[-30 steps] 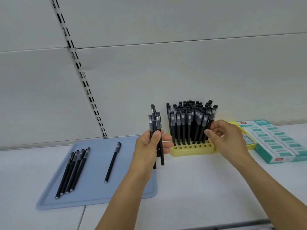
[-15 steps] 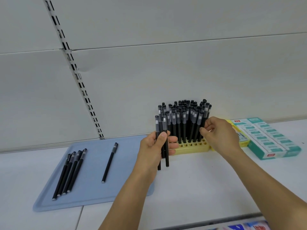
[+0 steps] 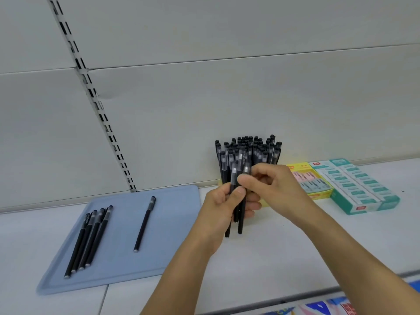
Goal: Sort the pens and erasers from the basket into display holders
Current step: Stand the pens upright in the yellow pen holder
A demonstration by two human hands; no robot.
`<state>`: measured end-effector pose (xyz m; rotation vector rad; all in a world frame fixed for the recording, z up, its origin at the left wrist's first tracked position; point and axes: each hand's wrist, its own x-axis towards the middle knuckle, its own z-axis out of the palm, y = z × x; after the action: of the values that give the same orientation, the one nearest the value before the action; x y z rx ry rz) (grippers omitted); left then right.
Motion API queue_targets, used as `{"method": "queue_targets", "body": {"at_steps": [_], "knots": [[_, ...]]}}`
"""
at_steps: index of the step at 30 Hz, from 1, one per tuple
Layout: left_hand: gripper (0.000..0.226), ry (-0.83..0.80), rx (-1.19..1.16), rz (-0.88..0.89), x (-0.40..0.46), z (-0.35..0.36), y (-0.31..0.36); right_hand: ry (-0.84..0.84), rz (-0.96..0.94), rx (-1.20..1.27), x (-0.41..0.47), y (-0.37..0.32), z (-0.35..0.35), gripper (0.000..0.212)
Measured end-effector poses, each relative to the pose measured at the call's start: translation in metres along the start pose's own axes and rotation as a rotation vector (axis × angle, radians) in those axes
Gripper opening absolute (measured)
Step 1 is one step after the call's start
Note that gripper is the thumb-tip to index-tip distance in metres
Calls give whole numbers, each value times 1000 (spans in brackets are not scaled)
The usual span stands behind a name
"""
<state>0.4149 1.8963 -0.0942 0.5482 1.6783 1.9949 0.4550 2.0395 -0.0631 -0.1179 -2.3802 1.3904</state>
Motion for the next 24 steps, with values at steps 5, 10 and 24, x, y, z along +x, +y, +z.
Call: {"method": "queue_targets", "body": {"at_steps": [5,10,24], "knots": [[22,53,46,-12,0,0,0,230,54,112,4,-1,-24,18],[22,112,-9,-30,-4,-6,-3,400,6,-170,17,19,-51,14],[22,146,-33,-37,-9,-11,-4,256,141,-306,39,54,-39,30]]}}
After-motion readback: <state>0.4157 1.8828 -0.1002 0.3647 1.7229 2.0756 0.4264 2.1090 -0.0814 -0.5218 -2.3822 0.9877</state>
